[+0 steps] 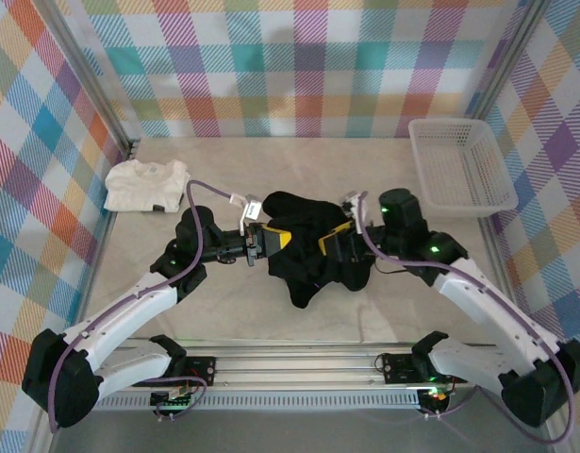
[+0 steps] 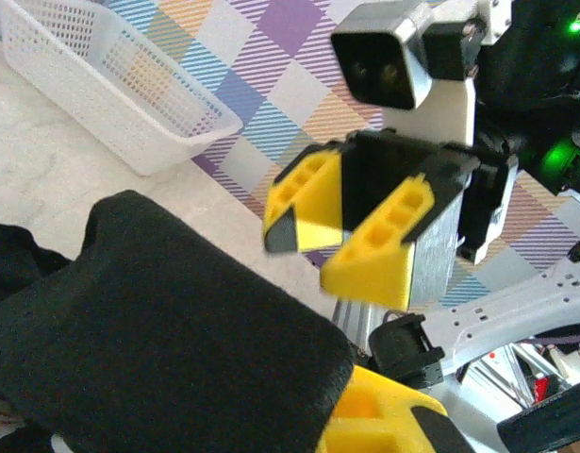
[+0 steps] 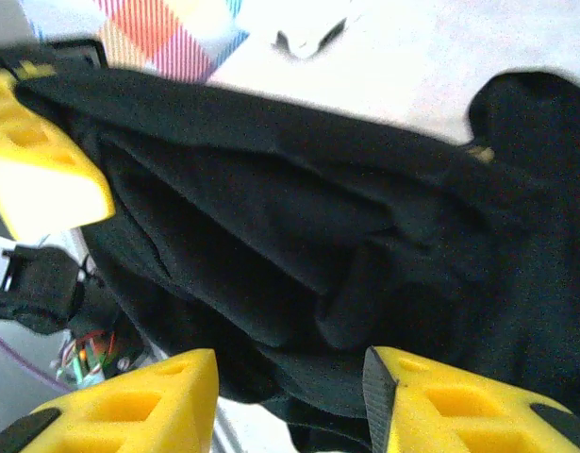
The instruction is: Fold the inside-out t-shirt
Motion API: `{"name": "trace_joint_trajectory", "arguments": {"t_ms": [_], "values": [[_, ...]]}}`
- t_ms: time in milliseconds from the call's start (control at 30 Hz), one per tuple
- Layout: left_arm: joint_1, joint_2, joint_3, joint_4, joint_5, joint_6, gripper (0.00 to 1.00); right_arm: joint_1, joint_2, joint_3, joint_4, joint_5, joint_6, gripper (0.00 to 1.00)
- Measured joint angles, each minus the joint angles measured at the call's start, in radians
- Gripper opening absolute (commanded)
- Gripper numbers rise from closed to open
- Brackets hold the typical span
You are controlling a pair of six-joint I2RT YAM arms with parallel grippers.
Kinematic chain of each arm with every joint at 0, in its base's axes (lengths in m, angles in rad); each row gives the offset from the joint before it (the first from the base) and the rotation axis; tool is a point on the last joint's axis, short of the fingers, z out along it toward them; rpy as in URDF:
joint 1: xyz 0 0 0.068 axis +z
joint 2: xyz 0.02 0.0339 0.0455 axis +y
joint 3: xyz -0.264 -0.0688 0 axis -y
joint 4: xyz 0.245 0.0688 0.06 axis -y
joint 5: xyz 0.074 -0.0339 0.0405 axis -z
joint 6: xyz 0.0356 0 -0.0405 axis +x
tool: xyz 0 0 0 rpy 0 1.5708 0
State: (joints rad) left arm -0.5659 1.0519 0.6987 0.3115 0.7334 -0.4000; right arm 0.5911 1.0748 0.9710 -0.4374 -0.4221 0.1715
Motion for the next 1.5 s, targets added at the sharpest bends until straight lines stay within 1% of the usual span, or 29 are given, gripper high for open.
{"name": "trace_joint_trajectory", "arguments": {"t_ms": [100,200,467,567,633,700,767,800,900,1000,1100,1167,1300,1433,1500], "values": [[0.0,0.0,0.002,-0.004,-0.003,0.0,0.0,0.007,0.088,0.0,0.016,0.001,0.011,0.45],[0.0,0.0,0.003,-0.006,-0.006,0.0,0.0,0.009,0.139,0.0,0.04,0.002,0.026,0.45],[0.0,-0.003,0.003,-0.025,-0.02,0.005,0.0,0.021,0.206,0.002,0.092,-0.002,0.053,0.44],[0.0,-0.006,0.003,-0.029,-0.025,0.008,0.0,0.026,0.219,0.002,0.101,-0.006,0.056,0.41],[0.0,-0.007,0.003,-0.029,-0.029,0.011,0.0,0.029,0.224,0.002,0.105,-0.008,0.057,0.36],[0.0,-0.008,0.003,-0.03,-0.032,0.012,0.0,0.031,0.228,0.004,0.105,-0.01,0.055,0.19],[0.0,-0.01,0.003,-0.031,-0.04,0.013,0.0,0.031,0.232,0.011,0.104,-0.009,0.053,0.04],[0.0,-0.011,0.003,-0.034,-0.047,0.015,0.0,0.031,0.233,0.017,0.102,-0.008,0.052,0.0],[0.001,-0.019,0.003,-0.052,-0.074,0.017,0.0,0.013,0.208,0.026,0.1,-0.012,0.052,0.0],[0.008,-0.025,0.003,-0.058,-0.108,0.018,0.0,-0.044,0.128,0.023,0.129,-0.08,0.067,0.0],[0.026,-0.028,0.003,-0.059,-0.143,0.009,0.0,-0.103,0.048,0.02,0.22,-0.187,0.109,0.0],[0.038,-0.029,0.003,-0.061,-0.169,-0.001,0.0,-0.122,0.02,0.01,0.301,-0.265,0.145,0.0],[0.055,-0.032,0.003,-0.085,-0.232,-0.012,0.0,-0.141,0.008,-0.05,0.459,-0.404,0.219,0.0],[0.067,-0.032,0.003,-0.13,-0.297,-0.02,0.0,-0.166,0.006,-0.114,0.553,-0.492,0.266,0.0],[0.071,-0.032,0.003,-0.165,-0.345,-0.023,0.05,-0.19,-0.007,-0.147,0.596,-0.52,0.284,0.0]]}}
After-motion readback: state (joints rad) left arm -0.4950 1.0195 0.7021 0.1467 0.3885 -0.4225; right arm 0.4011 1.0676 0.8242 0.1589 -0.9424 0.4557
